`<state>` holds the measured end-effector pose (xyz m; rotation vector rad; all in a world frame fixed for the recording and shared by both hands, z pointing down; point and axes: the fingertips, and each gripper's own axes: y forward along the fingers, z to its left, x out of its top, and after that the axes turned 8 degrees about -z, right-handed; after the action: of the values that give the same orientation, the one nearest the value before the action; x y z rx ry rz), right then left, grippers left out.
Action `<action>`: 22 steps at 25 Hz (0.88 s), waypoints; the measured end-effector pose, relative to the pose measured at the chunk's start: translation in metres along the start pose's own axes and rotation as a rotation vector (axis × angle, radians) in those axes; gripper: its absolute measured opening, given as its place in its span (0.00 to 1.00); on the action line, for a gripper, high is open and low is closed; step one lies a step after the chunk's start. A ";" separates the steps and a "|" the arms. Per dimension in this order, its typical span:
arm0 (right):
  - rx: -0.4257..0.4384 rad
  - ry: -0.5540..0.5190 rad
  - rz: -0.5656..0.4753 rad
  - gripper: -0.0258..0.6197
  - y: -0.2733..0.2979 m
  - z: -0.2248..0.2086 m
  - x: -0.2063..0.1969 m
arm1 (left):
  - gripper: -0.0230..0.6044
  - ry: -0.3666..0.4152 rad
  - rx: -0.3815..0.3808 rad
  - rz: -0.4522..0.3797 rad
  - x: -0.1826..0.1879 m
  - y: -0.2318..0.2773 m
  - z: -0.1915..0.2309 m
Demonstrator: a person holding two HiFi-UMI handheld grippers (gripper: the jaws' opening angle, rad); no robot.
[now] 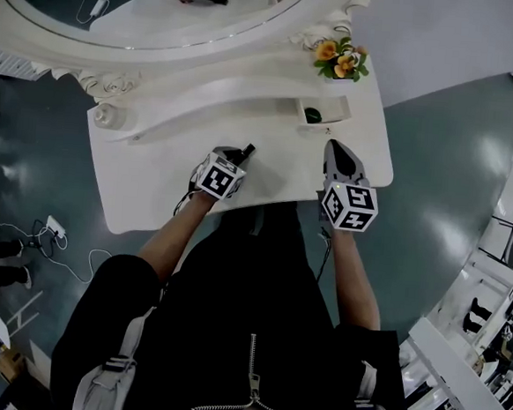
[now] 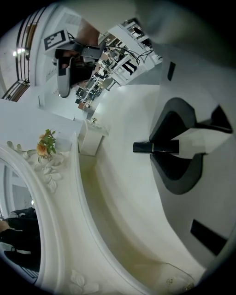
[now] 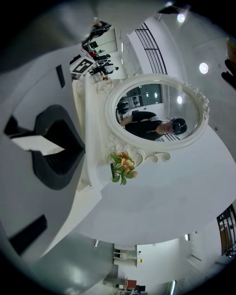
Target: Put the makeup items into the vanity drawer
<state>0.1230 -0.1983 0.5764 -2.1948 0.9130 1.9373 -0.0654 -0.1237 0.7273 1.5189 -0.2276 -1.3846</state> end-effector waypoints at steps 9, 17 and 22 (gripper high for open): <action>-0.031 0.002 -0.023 0.05 -0.001 -0.022 0.013 | 0.20 0.065 -0.036 -0.186 0.093 -0.014 -0.010; -0.067 0.005 -0.038 0.05 -0.002 -0.048 0.027 | 0.20 0.149 -0.119 -0.277 0.184 0.013 -0.044; -0.091 0.003 -0.036 0.05 -0.003 -0.070 0.034 | 0.20 0.175 -0.156 -0.246 0.205 0.046 -0.064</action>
<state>0.1870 -0.2384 0.5577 -2.2469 0.7943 1.9978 0.0745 -0.2558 0.6208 1.5640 0.1776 -1.4137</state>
